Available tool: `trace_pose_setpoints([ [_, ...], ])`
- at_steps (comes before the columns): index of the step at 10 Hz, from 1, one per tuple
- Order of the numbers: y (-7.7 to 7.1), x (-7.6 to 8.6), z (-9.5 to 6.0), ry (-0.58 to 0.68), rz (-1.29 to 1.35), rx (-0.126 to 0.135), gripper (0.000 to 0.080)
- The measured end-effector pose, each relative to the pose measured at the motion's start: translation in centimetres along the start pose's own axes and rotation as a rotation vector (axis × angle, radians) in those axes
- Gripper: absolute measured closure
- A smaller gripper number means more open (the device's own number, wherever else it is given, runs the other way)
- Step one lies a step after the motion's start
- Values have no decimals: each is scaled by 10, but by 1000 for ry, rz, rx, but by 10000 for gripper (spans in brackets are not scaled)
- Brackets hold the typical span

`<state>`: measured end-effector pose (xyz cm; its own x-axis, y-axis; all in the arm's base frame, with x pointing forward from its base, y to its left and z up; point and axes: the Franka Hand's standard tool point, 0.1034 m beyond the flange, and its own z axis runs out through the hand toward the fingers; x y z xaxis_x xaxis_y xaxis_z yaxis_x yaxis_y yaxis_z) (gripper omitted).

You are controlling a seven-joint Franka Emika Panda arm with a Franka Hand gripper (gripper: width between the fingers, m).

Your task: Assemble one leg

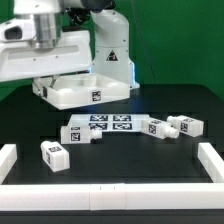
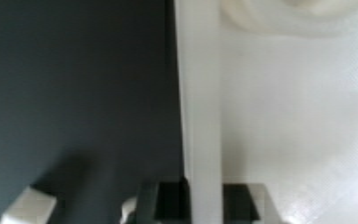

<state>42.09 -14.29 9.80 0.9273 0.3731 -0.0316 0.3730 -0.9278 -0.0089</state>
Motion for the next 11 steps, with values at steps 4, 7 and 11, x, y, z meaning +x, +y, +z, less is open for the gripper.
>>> trace_pose_setpoints([
  [4,-4,95,3,1,371,14,747],
  [7,-11,95,7,-4,349,15,747],
  [11,-14,96,9,-9,356,17,747],
])
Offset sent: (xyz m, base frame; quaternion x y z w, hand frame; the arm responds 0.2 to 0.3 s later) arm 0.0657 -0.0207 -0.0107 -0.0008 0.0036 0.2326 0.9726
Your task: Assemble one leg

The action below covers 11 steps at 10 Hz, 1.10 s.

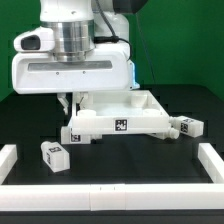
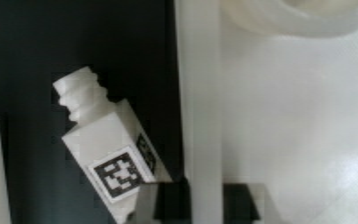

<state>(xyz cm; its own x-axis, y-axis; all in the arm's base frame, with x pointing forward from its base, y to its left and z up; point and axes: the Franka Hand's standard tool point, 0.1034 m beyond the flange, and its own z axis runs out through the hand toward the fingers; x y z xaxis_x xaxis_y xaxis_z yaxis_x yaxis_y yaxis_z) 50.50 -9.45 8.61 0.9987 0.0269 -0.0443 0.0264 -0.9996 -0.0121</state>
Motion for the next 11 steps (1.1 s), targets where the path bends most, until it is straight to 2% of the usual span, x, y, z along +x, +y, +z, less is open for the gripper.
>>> trace_pose_setpoints([
  [1,-9,7,2,-1,18,-1,747],
  [3,-32,34,12,8,17,-3,747],
  [5,-49,44,42,19,38,7,747],
  [6,-55,44,49,59,33,2,747],
  [11,-54,41,51,40,30,4,747],
])
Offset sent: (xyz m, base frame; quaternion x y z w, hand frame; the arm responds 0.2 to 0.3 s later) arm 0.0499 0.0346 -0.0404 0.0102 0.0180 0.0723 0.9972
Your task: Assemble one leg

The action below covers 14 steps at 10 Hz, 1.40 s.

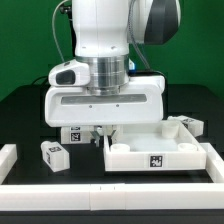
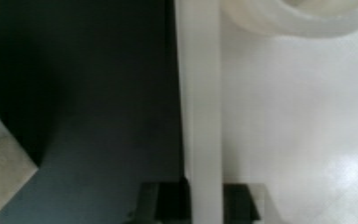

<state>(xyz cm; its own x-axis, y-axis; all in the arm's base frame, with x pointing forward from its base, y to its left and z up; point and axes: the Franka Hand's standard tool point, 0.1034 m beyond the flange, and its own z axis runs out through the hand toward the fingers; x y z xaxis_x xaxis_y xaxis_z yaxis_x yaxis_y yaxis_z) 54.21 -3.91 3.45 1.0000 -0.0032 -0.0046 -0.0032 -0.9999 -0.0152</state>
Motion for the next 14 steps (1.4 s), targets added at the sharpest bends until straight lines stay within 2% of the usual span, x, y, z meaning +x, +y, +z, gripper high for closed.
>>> trace_pose_setpoints([
  [1,-1,0,7,-9,7,0,747],
  [3,-7,20,9,-5,18,3,747],
  [5,-18,37,19,-1,27,3,747],
  [8,-18,42,25,8,73,-18,747],
  [12,-18,42,25,17,67,-21,726],
  [13,-18,42,25,17,67,-21,532],
  [14,-16,42,23,15,57,-20,532],
])
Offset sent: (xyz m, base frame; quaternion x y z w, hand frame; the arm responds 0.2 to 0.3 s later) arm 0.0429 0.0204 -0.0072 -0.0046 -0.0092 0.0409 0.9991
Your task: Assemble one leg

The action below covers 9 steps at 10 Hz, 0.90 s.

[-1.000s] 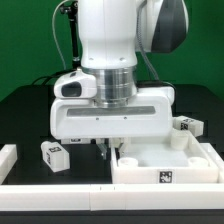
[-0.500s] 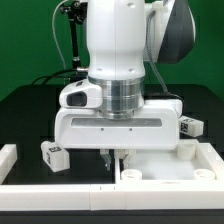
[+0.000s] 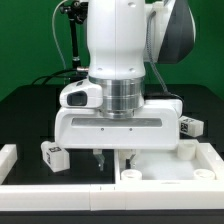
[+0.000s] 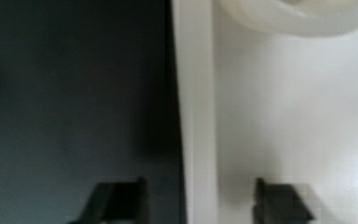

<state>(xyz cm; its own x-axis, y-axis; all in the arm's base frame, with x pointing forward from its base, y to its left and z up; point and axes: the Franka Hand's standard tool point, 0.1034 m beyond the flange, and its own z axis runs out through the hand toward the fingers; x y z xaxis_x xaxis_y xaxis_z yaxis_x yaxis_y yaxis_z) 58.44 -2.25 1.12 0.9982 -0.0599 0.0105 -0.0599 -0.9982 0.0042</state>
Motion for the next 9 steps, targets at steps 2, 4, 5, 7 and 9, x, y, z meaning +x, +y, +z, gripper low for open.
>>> trace_pose_setpoints([
  [2,15,2,-24,-10,-28,2,203],
  [4,27,4,-41,-11,-80,-4,166],
  [5,29,6,-50,-10,-80,-5,153],
  [7,48,10,-48,-15,-337,-19,151],
  [9,66,16,-51,-11,-481,-37,151],
])
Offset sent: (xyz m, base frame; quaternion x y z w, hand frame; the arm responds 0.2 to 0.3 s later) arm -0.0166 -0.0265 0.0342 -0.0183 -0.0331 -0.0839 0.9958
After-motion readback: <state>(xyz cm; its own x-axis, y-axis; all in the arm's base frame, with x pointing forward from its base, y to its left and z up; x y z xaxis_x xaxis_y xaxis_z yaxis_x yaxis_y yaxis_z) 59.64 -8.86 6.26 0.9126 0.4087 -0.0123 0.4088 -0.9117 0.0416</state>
